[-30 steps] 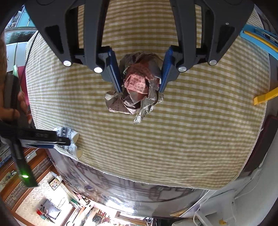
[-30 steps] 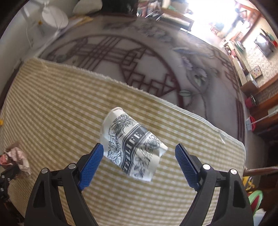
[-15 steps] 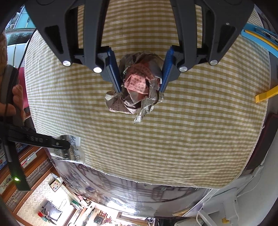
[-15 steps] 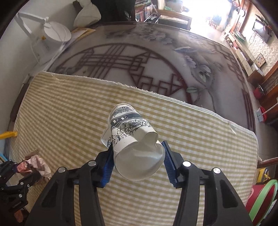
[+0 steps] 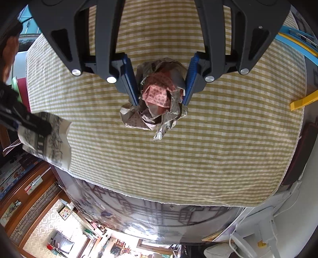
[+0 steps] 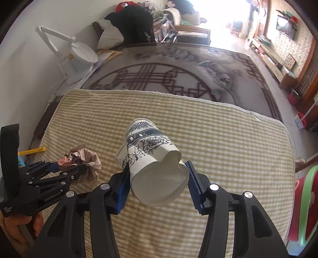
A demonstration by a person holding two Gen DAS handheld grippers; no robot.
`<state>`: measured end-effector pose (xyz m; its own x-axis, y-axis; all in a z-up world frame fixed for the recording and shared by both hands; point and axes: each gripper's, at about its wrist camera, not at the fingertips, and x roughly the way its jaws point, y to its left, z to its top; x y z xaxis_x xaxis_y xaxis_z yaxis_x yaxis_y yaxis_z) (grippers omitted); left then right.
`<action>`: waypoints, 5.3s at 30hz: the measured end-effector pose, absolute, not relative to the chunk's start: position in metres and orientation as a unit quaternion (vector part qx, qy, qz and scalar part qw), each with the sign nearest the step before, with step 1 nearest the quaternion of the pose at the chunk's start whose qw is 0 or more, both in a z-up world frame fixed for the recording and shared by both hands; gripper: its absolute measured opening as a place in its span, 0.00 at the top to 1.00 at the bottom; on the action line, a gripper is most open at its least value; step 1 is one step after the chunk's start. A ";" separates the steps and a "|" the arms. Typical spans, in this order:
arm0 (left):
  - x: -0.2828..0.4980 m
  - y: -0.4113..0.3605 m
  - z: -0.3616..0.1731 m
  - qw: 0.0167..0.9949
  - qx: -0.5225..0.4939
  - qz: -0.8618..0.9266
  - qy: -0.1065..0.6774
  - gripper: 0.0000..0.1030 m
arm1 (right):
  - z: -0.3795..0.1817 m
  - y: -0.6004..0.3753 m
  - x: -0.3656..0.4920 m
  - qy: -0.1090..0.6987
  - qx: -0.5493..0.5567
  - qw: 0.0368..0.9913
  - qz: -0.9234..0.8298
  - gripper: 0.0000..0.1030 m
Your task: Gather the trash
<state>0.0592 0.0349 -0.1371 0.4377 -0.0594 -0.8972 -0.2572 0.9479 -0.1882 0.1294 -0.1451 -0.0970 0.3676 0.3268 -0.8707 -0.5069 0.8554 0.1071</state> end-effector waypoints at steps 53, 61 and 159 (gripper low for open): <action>0.082 -0.139 -0.080 0.866 -0.092 -0.006 0.491 0.59 | -0.073 -0.346 0.092 0.467 0.004 0.871 0.153 0.51; 0.109 -0.244 -0.081 0.860 -0.086 -0.069 0.498 0.59 | -0.075 -0.480 0.114 0.461 0.027 0.885 0.054 0.51; 0.029 -0.086 0.028 0.958 -0.066 0.001 0.280 0.05 | 0.014 -0.292 -0.004 0.206 0.062 0.975 -0.057 0.07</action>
